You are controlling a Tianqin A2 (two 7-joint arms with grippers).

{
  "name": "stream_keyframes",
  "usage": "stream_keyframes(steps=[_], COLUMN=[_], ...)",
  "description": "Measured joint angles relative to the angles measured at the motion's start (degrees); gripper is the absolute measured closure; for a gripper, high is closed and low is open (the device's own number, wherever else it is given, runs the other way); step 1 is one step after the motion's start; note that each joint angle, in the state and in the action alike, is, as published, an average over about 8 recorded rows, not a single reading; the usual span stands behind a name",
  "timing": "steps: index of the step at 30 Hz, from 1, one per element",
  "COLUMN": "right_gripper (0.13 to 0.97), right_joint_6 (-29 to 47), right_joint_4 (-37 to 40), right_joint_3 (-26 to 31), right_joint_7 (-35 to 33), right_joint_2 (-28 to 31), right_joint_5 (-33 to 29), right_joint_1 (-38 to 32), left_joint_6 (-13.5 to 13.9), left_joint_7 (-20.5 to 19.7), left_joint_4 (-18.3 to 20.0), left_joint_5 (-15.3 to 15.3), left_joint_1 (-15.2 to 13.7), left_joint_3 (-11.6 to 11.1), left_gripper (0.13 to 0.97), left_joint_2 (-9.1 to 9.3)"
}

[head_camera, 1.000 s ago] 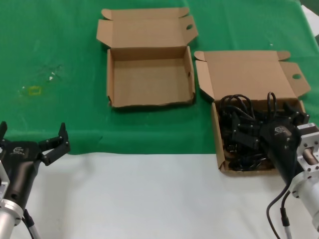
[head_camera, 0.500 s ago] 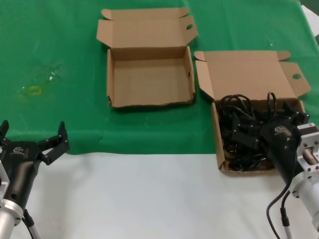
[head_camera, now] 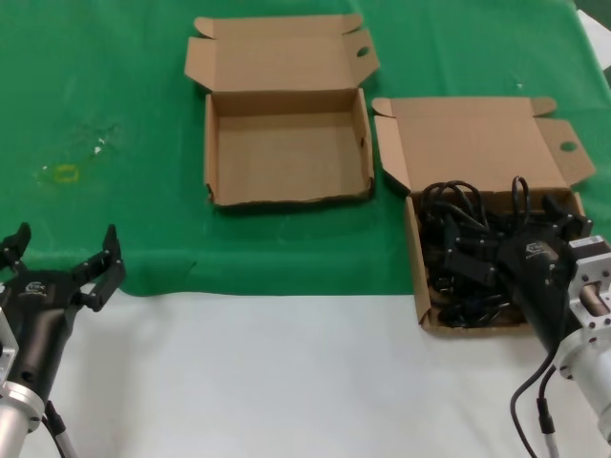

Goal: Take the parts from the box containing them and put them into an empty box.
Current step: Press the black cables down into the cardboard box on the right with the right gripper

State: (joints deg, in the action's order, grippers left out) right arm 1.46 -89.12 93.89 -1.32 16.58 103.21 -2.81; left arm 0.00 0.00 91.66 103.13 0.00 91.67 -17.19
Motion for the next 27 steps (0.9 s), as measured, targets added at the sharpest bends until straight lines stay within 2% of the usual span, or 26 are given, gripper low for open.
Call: stream_keyframes(steps=[1, 9, 13, 14, 21, 27], right_gripper=[0.129, 0.129, 0.129, 0.129, 0.129, 0.129], right_joint_6=[0.1, -0.1, -1.2, -1.5, -3.7, -2.0], right_joint_4=[0.0, -0.4, -0.7, -0.8, -2.8, -4.7], right_joint_3=[0.0, 0.8, 2.6, 3.2, 10.3, 17.2], right_joint_7=[0.0, -0.1, 0.5, 0.7, 2.5, 6.4], right_joint_2=[-0.1, 0.1, 1.8, 2.5, 11.7, 22.6], right_joint_5=[0.0, 0.1, 0.9, 1.3, 6.1, 10.1], right_joint_1=[0.0, 0.3, 0.1, 0.1, -1.1, -4.4], left_joint_6=[0.0, 0.0, 0.0, 0.0, 0.0, 0.0], left_joint_7=[0.0, 0.0, 0.0, 0.0, 0.0, 0.0], left_joint_4=[0.0, 0.0, 0.0, 0.0, 0.0, 0.0], left_joint_5=[0.0, 0.0, 0.0, 0.0, 0.0, 0.0], left_joint_1=[0.0, 0.0, 0.0, 0.0, 0.0, 0.0], left_joint_3=[0.0, 0.0, 0.0, 0.0, 0.0, 0.0], left_gripper=[0.346, 0.558, 0.558, 0.583, 0.761, 0.843], left_joint_2=[0.0, 0.0, 0.0, 0.0, 0.0, 0.0])
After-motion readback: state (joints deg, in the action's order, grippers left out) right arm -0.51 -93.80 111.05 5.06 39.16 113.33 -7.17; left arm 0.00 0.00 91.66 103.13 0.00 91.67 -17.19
